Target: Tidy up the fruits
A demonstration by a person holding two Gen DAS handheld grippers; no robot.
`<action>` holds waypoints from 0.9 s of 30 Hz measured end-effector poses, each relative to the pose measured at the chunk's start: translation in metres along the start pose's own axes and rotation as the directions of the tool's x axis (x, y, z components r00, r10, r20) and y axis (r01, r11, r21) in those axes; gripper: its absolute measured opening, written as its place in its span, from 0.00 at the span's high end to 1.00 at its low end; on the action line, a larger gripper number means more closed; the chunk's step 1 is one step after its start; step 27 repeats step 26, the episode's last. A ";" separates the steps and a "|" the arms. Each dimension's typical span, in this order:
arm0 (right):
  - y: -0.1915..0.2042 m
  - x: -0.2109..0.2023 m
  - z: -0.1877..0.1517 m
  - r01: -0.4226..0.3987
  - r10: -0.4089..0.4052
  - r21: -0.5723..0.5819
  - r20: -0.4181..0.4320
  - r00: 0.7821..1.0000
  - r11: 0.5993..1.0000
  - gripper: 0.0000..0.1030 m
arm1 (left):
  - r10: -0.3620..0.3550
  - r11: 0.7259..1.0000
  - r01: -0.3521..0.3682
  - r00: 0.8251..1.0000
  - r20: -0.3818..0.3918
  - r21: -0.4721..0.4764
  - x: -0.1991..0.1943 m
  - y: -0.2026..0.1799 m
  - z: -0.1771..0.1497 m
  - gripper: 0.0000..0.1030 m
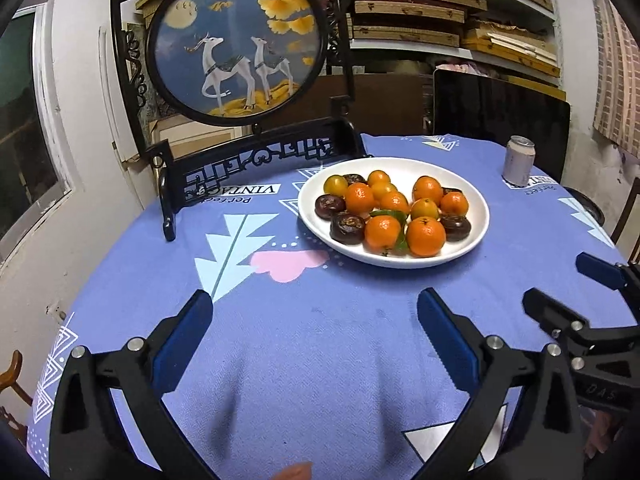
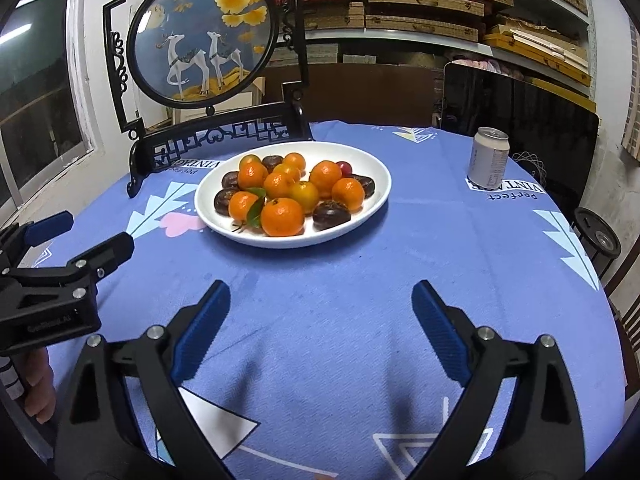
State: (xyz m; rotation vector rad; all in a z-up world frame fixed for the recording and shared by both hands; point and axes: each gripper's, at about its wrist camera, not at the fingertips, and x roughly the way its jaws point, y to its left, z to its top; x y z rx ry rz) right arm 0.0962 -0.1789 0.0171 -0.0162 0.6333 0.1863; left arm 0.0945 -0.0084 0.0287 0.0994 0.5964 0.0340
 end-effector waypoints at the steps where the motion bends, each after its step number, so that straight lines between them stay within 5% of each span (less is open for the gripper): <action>1: 0.000 0.000 0.000 -0.001 0.001 -0.003 -0.001 1.000 1.000 0.09 | -0.004 1.000 0.004 1.000 0.000 -0.002 -0.001 0.000 0.000 0.01; 27: 0.007 0.003 -0.004 -0.016 0.015 -0.023 -0.027 1.000 1.000 0.08 | -0.036 0.996 0.035 0.999 -0.018 -0.088 0.003 0.011 -0.001 0.01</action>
